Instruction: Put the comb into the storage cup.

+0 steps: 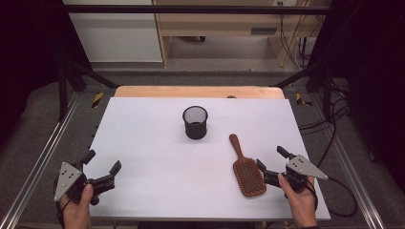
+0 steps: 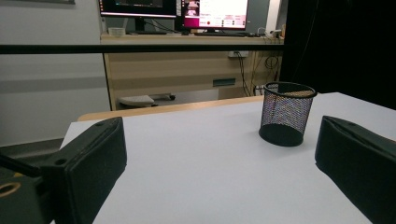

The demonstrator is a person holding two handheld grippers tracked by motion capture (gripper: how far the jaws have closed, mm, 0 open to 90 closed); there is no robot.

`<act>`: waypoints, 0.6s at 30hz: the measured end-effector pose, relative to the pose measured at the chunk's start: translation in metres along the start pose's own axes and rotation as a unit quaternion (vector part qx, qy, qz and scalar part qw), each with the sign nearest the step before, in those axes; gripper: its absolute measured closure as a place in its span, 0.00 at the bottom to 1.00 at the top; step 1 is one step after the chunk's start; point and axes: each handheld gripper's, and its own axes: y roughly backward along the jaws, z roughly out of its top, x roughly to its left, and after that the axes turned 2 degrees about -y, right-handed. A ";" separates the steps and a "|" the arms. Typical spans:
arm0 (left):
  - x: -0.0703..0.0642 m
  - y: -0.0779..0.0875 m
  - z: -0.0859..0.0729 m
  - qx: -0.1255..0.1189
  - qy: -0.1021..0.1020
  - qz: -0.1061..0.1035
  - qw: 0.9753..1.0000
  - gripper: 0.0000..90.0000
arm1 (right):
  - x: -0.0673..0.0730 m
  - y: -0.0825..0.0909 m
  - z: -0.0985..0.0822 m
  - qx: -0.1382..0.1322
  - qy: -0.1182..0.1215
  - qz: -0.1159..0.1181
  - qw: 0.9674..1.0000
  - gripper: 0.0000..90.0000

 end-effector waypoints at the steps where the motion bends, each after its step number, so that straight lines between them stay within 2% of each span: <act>1: 0.000 0.000 0.000 0.001 0.001 0.000 1.000 0.03 | -0.001 0.000 -0.001 0.004 -0.004 -0.003 1.000 0.13; 11: 0.000 0.000 0.000 0.002 0.002 0.000 1.000 0.03 | -0.002 0.000 -0.001 0.011 -0.022 -0.008 1.000 0.12; 18: -0.001 0.000 -0.001 0.007 -0.001 0.002 1.000 0.03 | 0.006 -0.006 0.011 0.030 -0.008 -0.008 0.999 0.13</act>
